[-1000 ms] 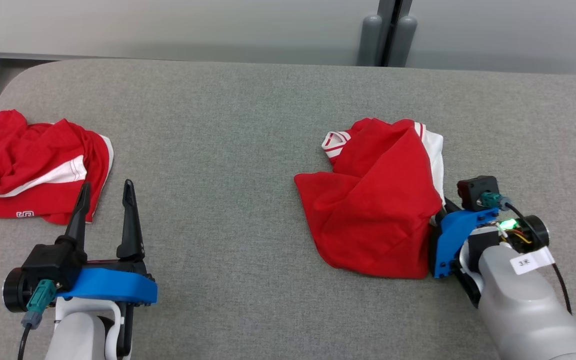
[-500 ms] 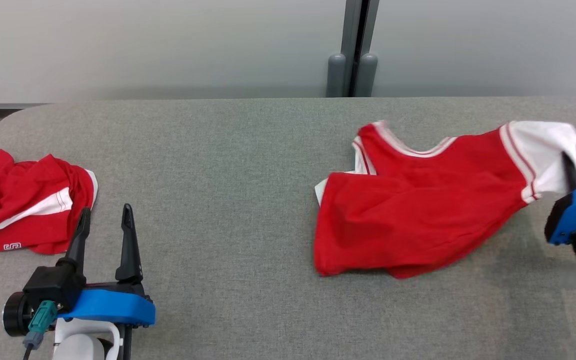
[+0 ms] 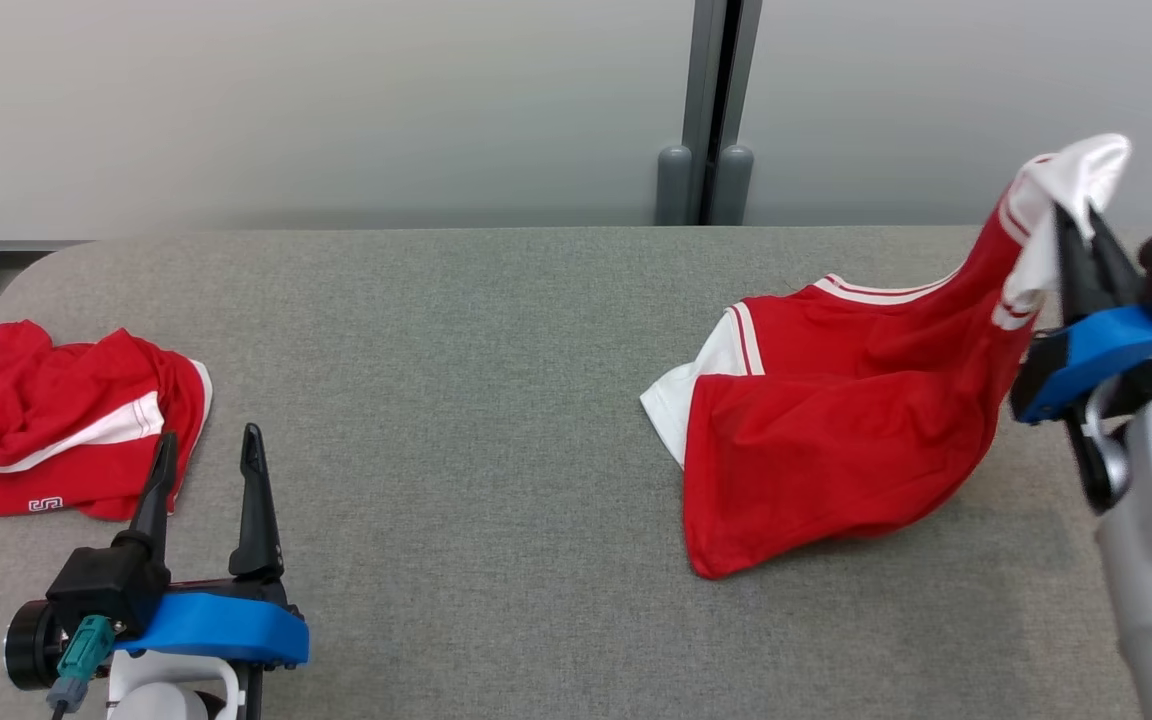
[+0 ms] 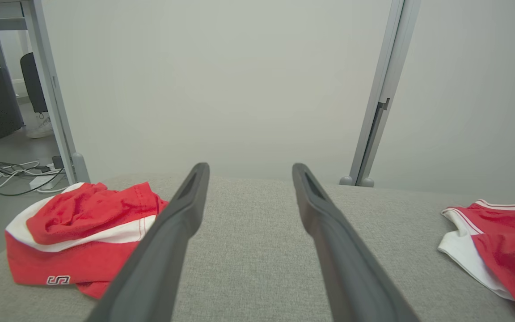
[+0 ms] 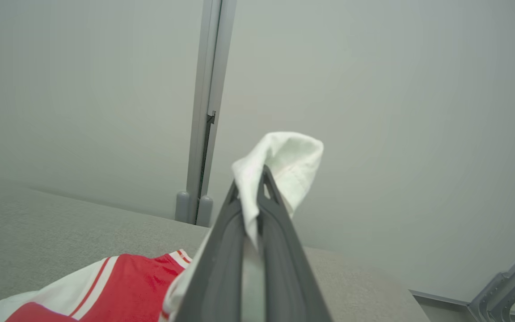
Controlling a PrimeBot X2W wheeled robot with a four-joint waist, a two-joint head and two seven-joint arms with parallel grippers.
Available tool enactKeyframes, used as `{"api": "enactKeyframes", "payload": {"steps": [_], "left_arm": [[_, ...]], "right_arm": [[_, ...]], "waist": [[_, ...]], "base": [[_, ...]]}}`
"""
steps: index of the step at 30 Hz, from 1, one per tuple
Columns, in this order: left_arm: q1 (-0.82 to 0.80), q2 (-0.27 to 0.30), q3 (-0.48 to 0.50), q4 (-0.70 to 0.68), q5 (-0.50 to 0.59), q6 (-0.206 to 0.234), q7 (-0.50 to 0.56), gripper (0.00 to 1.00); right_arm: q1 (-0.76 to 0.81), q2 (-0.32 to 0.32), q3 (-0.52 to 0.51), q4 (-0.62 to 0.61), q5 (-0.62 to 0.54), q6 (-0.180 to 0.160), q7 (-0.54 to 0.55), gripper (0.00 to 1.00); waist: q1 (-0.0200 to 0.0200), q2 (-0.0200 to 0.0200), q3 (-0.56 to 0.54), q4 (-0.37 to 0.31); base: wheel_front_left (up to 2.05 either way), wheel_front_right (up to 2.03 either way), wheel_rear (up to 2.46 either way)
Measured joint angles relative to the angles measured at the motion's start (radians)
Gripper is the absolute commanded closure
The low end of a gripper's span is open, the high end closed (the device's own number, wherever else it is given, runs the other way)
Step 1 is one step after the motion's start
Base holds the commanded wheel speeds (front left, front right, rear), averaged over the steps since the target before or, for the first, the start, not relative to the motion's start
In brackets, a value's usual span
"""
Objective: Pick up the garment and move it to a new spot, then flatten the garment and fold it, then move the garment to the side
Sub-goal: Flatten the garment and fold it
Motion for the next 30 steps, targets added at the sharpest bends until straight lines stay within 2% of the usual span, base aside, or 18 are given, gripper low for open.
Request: {"api": "enactKeyframes", "payload": {"steps": [6, 12, 17, 23, 30], "left_arm": [[0.0, -0.005, -0.003, -0.002, 0.002, 0.0, 0.0, 0.0], [-0.005, -0.009, -0.006, 0.0, 0.001, 0.0, 0.0, 0.0], [-0.01, -0.014, -0.01, 0.006, 0.0, 0.0, -0.001, 0.0], [-0.022, -0.017, -0.007, 0.016, -0.003, 0.0, -0.001, 0.0], [-0.025, -0.021, -0.007, 0.024, -0.006, -0.001, -0.001, 0.0]], "right_arm": [[-0.002, 0.122, 0.16, -0.08, 0.021, 0.0, 0.02, 1.0], [-0.037, 0.187, 0.369, -0.076, 0.085, 0.0, 0.021, 1.0], [-0.038, 0.207, 0.586, -0.05, 0.157, 0.0, 0.008, 1.0], [-0.005, 0.211, 0.913, -0.11, 0.335, 0.0, 0.0, 1.0], [0.042, 0.211, 1.159, -0.153, 0.453, 0.0, -0.005, 1.0]], "waist": [[0.0, 0.0, -0.007, 0.027], [0.0, 0.0, -0.004, 0.073], [0.0, 0.0, 0.005, 0.116], [0.0, 0.0, 0.016, 0.159], [0.0, 0.0, 0.021, 0.181]], "base": [[0.0, 0.0, 0.0], [0.0, 0.0, 0.0], [0.0, 0.0, 0.0], [0.0, 0.0, 0.0], [0.0, 0.0, 0.0]]}}
